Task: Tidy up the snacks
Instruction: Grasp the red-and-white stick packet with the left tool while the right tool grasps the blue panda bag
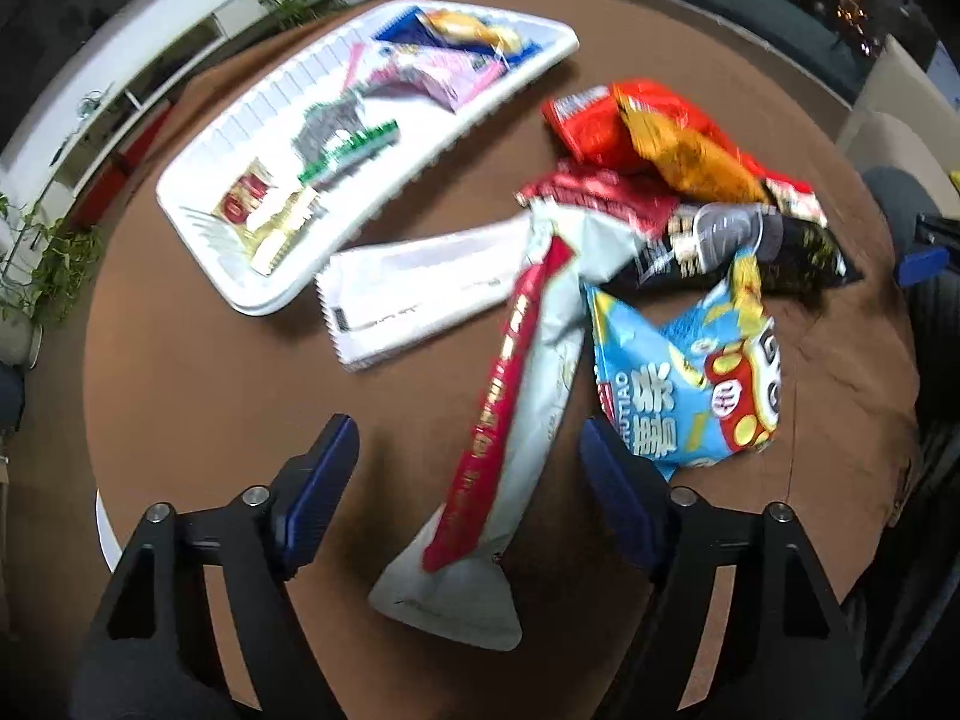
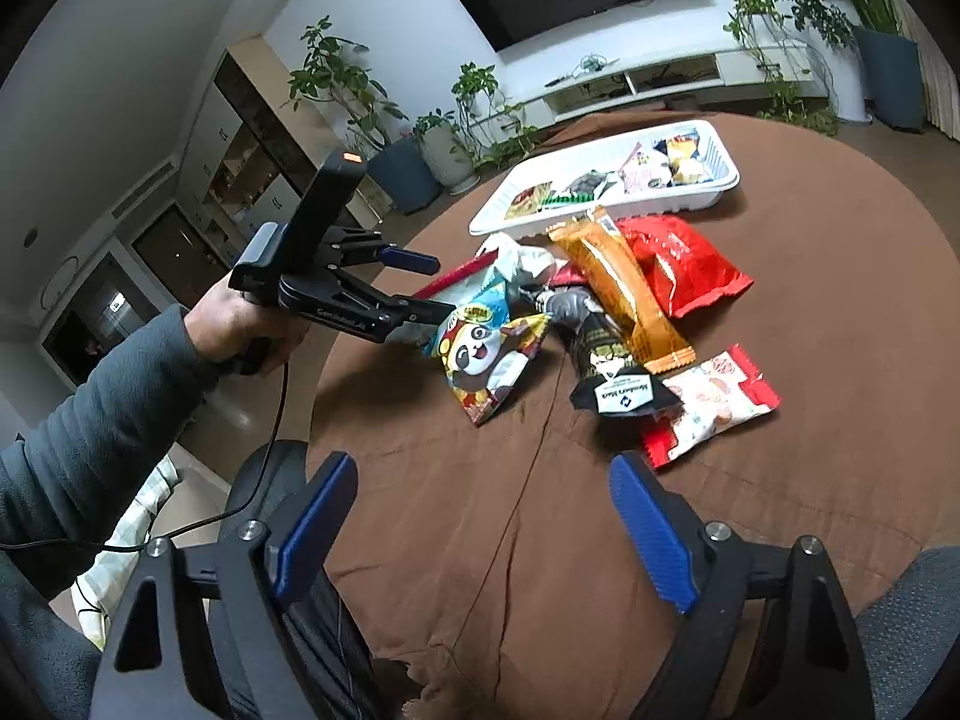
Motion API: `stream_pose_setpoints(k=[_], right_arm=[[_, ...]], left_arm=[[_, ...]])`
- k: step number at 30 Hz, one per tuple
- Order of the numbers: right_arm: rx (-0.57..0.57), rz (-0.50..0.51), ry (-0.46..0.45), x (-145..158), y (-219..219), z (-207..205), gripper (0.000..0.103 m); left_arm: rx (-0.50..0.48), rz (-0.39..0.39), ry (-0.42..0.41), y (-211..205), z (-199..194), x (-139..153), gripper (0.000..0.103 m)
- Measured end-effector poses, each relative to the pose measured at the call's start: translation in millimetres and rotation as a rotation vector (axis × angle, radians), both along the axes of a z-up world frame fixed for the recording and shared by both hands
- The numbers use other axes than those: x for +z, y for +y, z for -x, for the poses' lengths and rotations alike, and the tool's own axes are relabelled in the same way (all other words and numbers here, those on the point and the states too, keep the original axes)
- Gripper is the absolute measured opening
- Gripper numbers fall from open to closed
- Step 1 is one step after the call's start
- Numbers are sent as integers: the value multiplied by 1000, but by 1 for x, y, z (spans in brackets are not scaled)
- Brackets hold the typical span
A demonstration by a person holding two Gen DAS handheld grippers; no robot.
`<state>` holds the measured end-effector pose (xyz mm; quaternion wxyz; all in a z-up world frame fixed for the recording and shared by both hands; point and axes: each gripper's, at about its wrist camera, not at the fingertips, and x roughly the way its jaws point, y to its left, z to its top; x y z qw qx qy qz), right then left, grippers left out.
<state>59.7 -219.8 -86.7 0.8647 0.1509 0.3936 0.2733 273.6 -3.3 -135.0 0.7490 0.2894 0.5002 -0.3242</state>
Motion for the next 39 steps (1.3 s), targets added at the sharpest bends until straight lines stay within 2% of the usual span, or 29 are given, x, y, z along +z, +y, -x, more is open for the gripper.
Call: stream_pose_setpoints(k=[4, 6, 8, 12, 13, 15, 16, 18, 21, 28, 33, 39], right_arm=[[5, 3, 10, -2, 3, 0, 88], [10, 6, 15, -2, 5, -1, 88], [16, 9, 16, -2, 8, 0, 88], [28, 15, 18, -2, 12, 1, 88], [30, 18, 19, -2, 13, 2, 88], [34, 29, 15, -2, 16, 4, 88], [37, 38, 10, 0, 18, 4, 88], [43, 54, -7, 5, 19, 0, 88], [62, 69, -36, 15, 24, -6, 88], [165, 158, -101, 29, 50, -30, 85], [254, 285, -68, 22, 73, -61, 77], [396, 410, -117, 26, 100, -81, 75]], left_arm=[[-10, -1, 23, -5, -2, -10, 73], [-13, -2, 33, -8, -5, -12, 62], [-23, -1, 40, -12, -6, -13, 56], [-26, -7, 49, -18, -12, -14, 51], [-25, -1, 54, -19, -13, -14, 47], [-23, 18, 65, -21, -11, -13, 25], [-21, 14, 52, -23, -8, -13, 21], [-11, 8, 22, -25, -1, -13, 20], [17, 44, 16, -22, 9, -13, 19], [218, 206, 80, 6, 30, -16, 18], [316, 246, 91, 17, 43, -16, 18], [391, 307, 90, 27, 57, -13, 17]])
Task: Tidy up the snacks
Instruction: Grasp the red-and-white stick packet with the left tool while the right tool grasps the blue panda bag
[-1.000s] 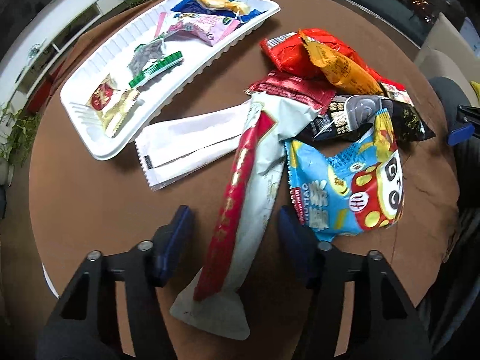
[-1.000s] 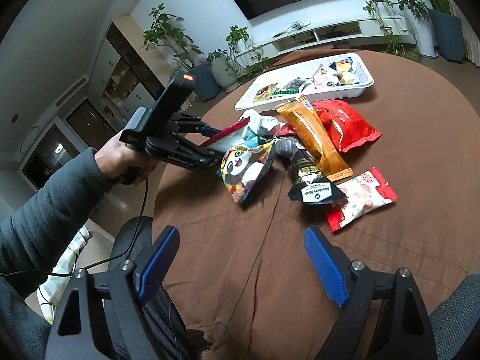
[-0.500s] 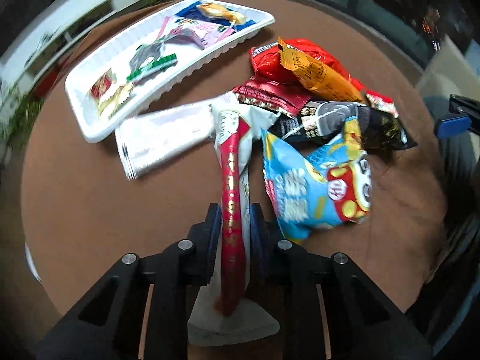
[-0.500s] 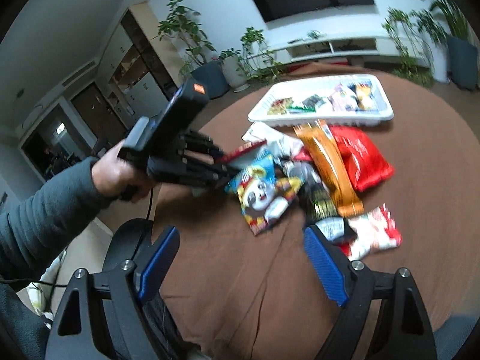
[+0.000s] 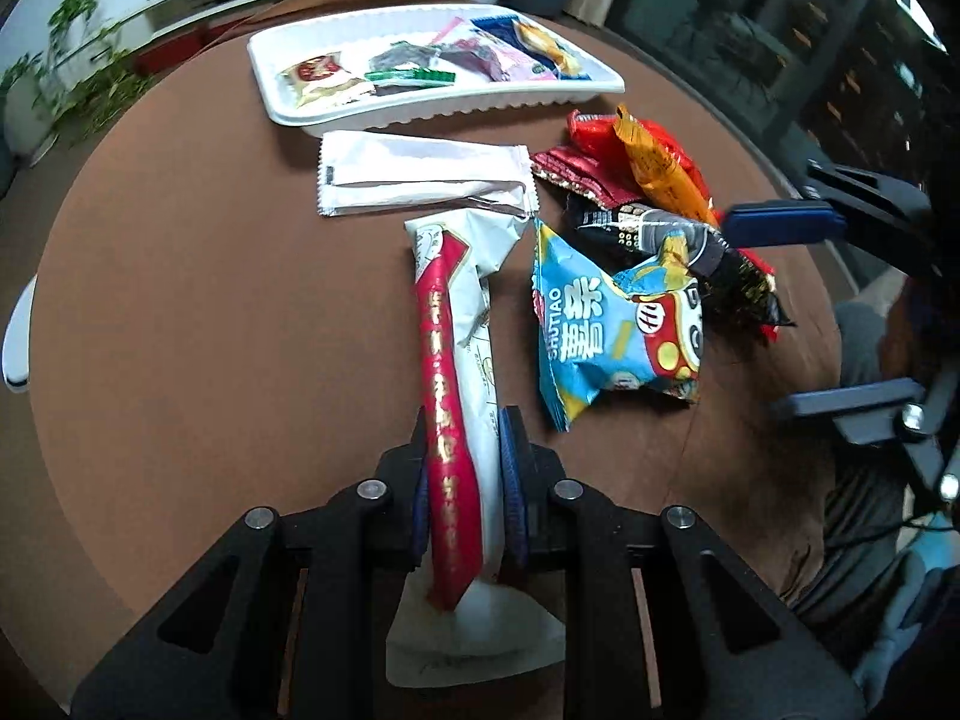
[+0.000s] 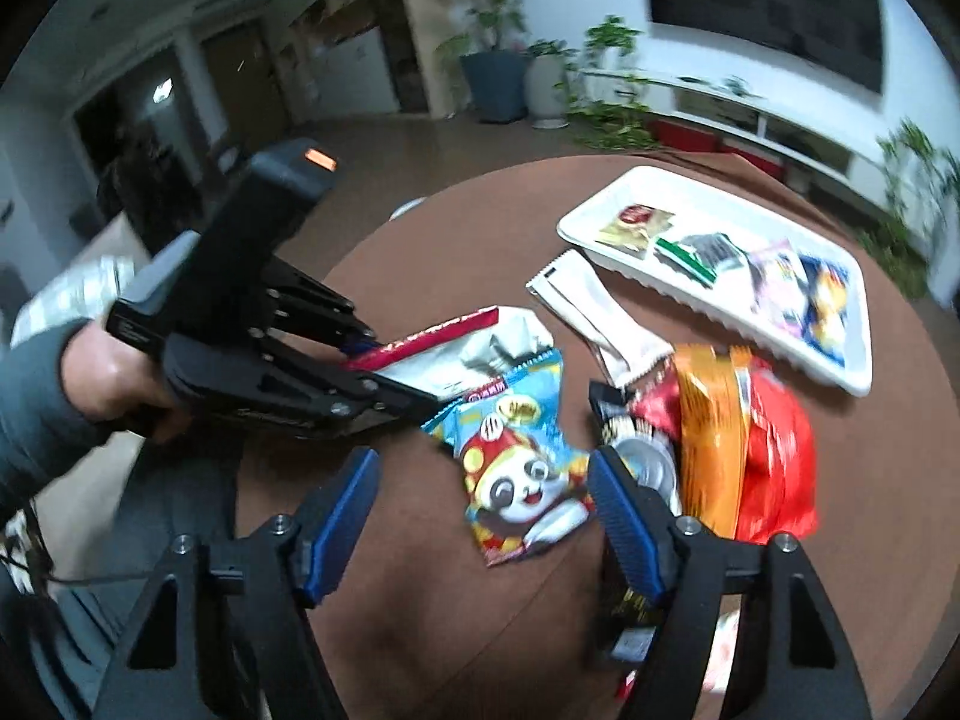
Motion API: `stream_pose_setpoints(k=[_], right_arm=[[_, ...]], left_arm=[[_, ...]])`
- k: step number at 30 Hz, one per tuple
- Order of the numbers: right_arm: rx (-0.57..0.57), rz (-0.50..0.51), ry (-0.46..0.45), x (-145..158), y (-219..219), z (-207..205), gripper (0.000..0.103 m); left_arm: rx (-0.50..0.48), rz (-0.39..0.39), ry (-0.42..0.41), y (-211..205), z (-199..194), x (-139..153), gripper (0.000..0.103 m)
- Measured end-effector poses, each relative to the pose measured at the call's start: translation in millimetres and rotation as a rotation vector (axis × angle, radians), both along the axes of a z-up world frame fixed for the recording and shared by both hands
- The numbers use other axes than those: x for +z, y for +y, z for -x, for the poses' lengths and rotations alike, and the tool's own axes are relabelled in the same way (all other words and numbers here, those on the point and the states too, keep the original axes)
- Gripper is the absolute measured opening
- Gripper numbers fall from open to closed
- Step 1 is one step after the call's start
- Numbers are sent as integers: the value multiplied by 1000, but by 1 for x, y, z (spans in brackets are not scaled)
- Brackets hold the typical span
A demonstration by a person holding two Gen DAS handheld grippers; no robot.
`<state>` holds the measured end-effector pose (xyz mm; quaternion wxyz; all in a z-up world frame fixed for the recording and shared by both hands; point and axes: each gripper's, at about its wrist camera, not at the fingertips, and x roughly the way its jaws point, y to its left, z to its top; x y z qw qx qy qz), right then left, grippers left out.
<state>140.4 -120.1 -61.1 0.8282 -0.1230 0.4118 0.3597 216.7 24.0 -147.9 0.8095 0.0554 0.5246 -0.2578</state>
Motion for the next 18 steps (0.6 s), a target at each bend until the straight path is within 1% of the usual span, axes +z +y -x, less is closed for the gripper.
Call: stream_pose_setpoints(k=[1, 3, 6, 9, 11, 14, 16, 18], right_arm=[[37, 24, -10, 0, 6, -3, 74], [77, 73, -2, -5, 15, -13, 73], [114, 156, 20, -17, 26, -25, 71], [146, 229, 45, -31, 34, -32, 63], [156, 262, 54, -36, 38, -32, 60], [149, 281, 69, -44, 39, -31, 56], [139, 291, 73, -47, 38, -30, 55], [124, 284, 76, -48, 37, -30, 53]], left_arm=[[19, 18, -2, 4, 3, 1, 17], [60, 56, -2, 12, 10, 3, 17], [93, 80, 1, 20, 22, 3, 16], [77, 45, -8, 17, 27, 4, 16], [62, 24, 3, 14, 24, 3, 16], [47, 3, 38, 12, 11, -2, 17], [44, -10, 37, 11, 7, -2, 17], [41, -39, 17, 6, 6, -1, 17]])
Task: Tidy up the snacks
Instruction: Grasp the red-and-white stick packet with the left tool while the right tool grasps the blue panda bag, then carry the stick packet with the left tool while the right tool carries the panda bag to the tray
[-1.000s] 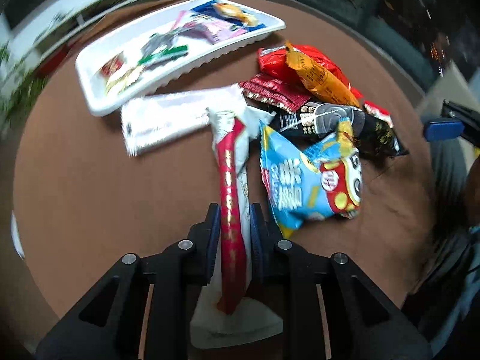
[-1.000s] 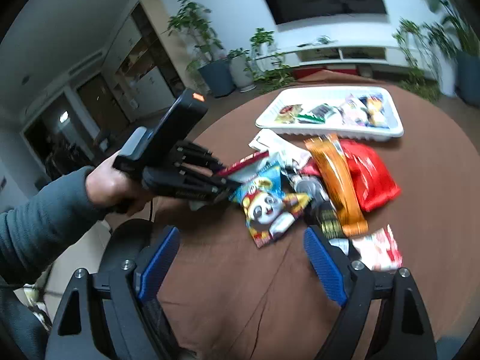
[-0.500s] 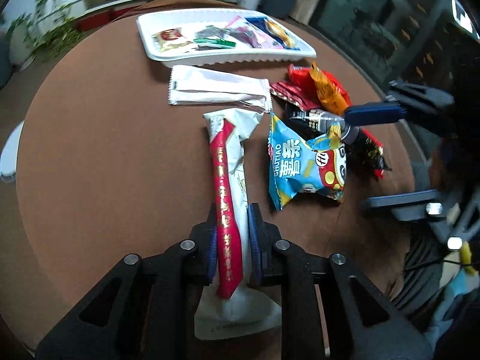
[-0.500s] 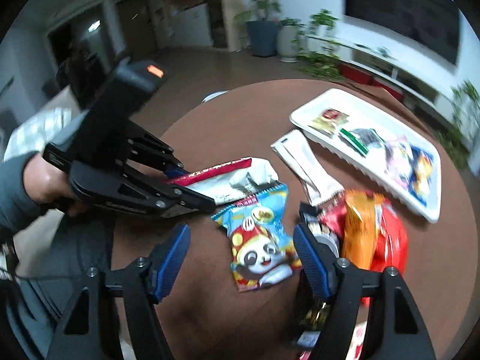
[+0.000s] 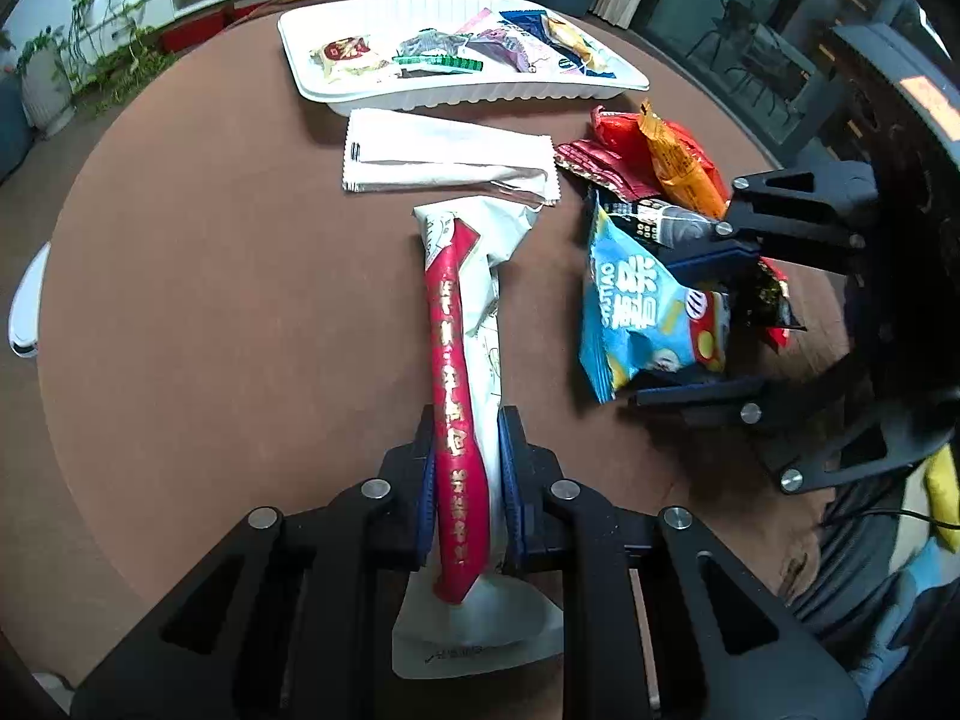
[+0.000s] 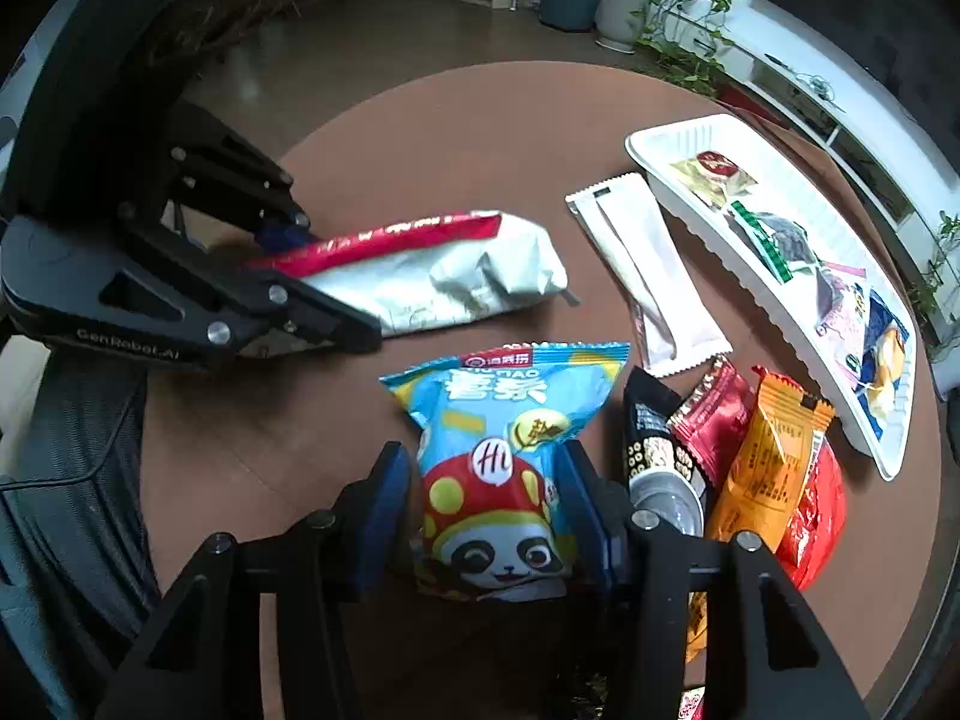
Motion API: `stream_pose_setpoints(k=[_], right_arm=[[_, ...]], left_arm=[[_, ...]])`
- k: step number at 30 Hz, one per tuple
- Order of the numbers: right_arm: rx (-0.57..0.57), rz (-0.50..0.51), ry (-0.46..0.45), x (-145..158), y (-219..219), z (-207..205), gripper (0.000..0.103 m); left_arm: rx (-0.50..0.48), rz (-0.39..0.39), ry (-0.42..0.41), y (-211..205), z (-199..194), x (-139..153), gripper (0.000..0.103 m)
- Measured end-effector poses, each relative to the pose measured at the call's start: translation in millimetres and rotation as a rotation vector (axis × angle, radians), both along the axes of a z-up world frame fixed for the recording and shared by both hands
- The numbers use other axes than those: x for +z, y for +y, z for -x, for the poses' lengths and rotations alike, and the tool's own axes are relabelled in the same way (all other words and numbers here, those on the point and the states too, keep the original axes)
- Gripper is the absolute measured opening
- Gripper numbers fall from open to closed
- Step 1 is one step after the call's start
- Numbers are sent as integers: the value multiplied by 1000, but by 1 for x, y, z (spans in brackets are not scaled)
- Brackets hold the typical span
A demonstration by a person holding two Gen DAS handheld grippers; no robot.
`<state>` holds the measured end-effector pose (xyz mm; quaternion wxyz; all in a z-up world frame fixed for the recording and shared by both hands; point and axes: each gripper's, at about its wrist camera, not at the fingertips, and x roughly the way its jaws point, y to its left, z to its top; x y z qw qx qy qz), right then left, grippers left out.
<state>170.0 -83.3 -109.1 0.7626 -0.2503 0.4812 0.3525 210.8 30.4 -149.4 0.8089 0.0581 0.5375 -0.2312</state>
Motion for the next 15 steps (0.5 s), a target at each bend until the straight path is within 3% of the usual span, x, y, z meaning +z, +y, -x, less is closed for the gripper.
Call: stream_pose_setpoints(k=[4, 15], right_arm=[[-39, -11, 9, 1, -3, -1, 39], [-163, -124, 13, 8, -17, 18, 30]], left_arm=[[7, 1, -37, -2, 2, 0, 16], [63, 106, -57, 9, 11, 3, 14]])
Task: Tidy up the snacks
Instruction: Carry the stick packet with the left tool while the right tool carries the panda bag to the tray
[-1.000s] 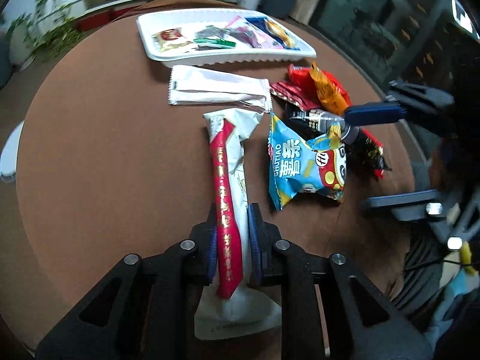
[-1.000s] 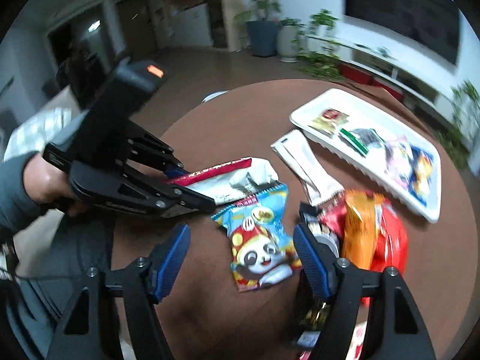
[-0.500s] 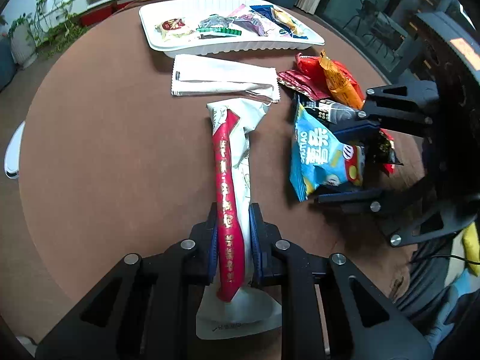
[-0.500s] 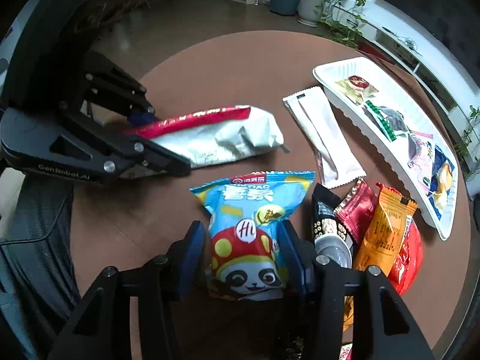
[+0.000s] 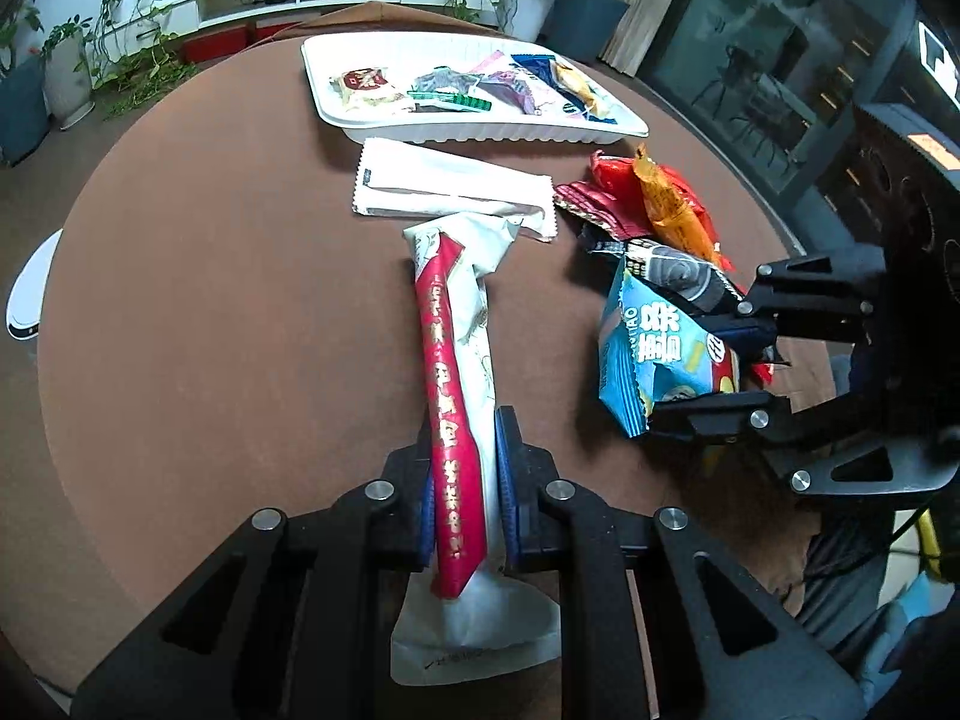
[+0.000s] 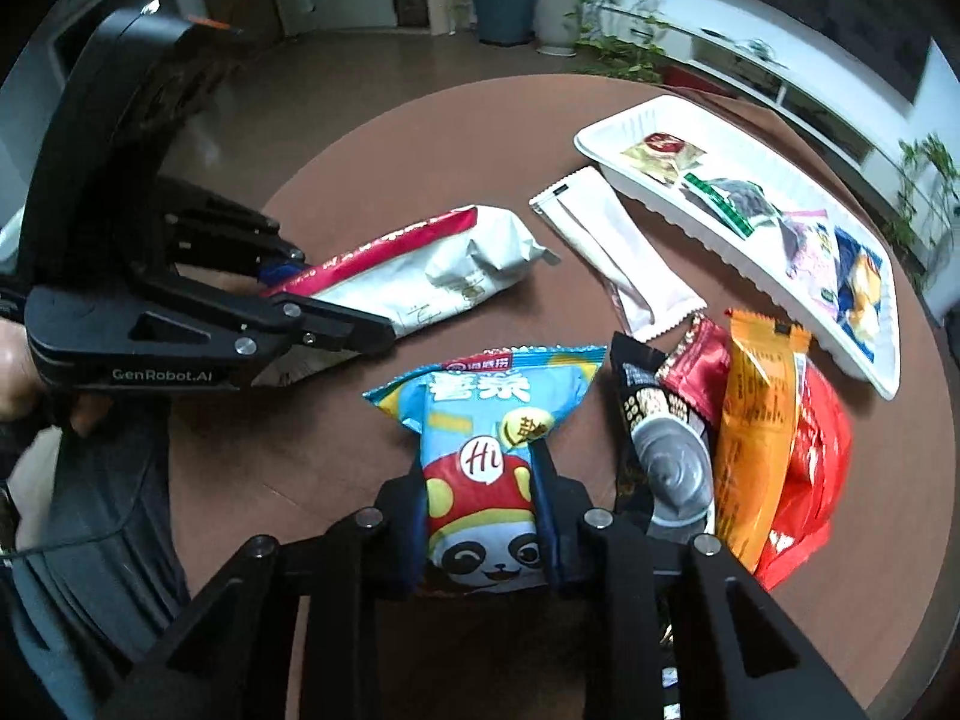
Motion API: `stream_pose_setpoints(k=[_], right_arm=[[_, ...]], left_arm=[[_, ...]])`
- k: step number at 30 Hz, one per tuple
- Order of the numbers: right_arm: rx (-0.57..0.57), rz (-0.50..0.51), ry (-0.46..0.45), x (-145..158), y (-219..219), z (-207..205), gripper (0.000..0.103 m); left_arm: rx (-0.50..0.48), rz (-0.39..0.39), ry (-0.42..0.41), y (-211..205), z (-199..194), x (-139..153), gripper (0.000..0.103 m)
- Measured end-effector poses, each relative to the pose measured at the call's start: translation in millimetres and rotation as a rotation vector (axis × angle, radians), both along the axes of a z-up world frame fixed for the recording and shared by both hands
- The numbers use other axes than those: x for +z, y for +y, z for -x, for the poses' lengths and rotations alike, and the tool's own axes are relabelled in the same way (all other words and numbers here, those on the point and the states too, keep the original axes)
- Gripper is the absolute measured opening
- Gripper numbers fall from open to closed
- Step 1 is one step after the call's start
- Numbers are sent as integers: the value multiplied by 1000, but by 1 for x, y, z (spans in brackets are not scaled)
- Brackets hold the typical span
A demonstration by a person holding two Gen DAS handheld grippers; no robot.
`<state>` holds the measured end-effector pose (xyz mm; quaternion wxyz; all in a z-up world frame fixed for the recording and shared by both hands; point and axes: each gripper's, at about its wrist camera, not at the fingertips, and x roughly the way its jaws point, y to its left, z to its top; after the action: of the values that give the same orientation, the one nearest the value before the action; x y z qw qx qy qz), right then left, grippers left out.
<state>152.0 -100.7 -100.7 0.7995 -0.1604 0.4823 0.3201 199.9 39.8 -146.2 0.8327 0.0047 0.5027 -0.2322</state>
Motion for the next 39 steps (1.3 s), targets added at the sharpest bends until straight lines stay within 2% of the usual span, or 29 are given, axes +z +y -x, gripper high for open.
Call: stream_pose_setpoints(k=[4, 23, 33, 39], right_arm=[[-45, -37, 10, 1, -6, 4, 30], [-222, -271, 74, 7, -41, 17, 29], [-329, -429, 104, 17, -81, 21, 29], [-385, -521, 104, 31, -113, 15, 29]], left_arm=[[0, 5, -2, -3, 4, -1, 14], [55, 141, -22, 2, 24, 7, 14], [63, 221, -61, -4, 31, 30, 14], [56, 282, -76, -5, 20, 49, 14]])
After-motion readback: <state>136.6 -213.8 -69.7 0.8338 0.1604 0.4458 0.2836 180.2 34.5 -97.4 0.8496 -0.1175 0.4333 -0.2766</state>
